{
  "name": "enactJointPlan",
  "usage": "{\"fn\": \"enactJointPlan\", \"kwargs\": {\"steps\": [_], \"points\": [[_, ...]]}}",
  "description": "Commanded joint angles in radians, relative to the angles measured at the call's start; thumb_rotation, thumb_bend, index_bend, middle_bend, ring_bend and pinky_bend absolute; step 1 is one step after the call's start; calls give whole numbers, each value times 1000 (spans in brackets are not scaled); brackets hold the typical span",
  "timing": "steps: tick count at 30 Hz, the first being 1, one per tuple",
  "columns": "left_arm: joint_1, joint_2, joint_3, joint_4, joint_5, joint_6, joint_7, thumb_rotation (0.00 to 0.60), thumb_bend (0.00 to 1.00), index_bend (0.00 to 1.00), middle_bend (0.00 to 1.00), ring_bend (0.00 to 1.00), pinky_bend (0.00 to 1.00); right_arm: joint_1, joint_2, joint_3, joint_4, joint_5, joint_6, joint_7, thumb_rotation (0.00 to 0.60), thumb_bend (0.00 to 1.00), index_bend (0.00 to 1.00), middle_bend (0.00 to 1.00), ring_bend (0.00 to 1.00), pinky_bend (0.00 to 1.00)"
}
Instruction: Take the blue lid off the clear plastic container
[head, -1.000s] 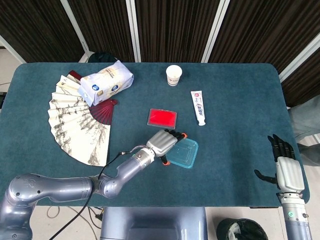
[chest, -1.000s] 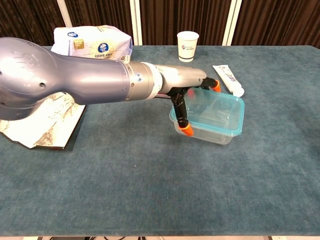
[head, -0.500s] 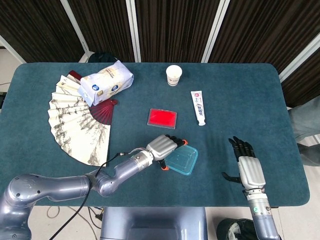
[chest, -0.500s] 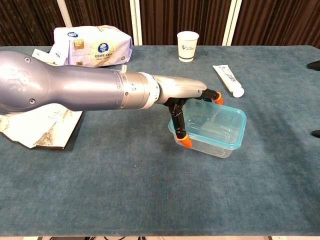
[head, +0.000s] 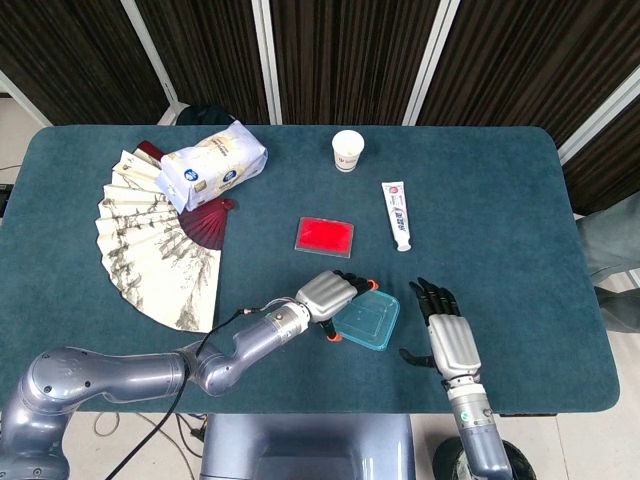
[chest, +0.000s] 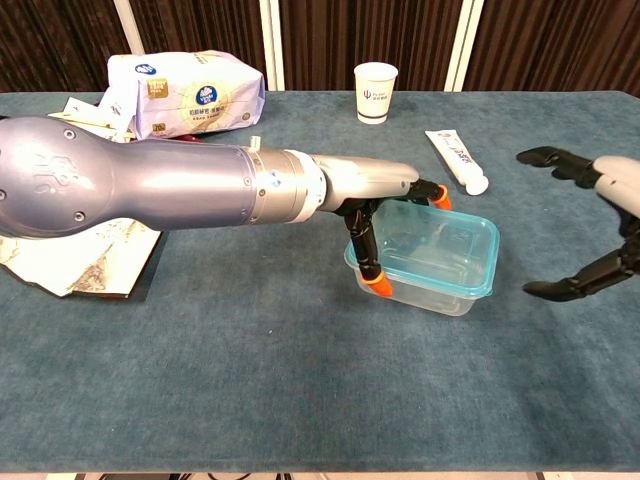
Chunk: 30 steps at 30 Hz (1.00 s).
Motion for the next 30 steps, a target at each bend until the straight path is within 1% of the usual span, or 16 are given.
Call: {"fn": "enactJointPlan", "kwargs": {"steps": [1, 9, 15, 30], "points": [[-6, 6, 6, -5, -3, 5, 1, 600, 115, 180, 259, 265, 404, 6, -20, -9, 0, 8, -1, -17, 600, 245, 0, 0, 0, 0], [-14, 16, 16, -28, -29, 20, 2, 600, 115, 180, 259, 265, 405, 8, -52, -25, -4, 15, 0, -26, 600, 244, 0, 0, 0, 0], [-23, 20, 27, -40, -49, 32, 9, 600, 115, 180, 258, 265, 405, 11, -80, -27, 3, 16, 4, -22, 600, 244, 0, 0, 0, 0], [-37, 23, 48, -44, -72, 45, 13, 600, 115, 180, 259, 265, 405, 15, -126, -6, 34, 19, 25, 0, 600, 244, 0, 0, 0, 0]]}}
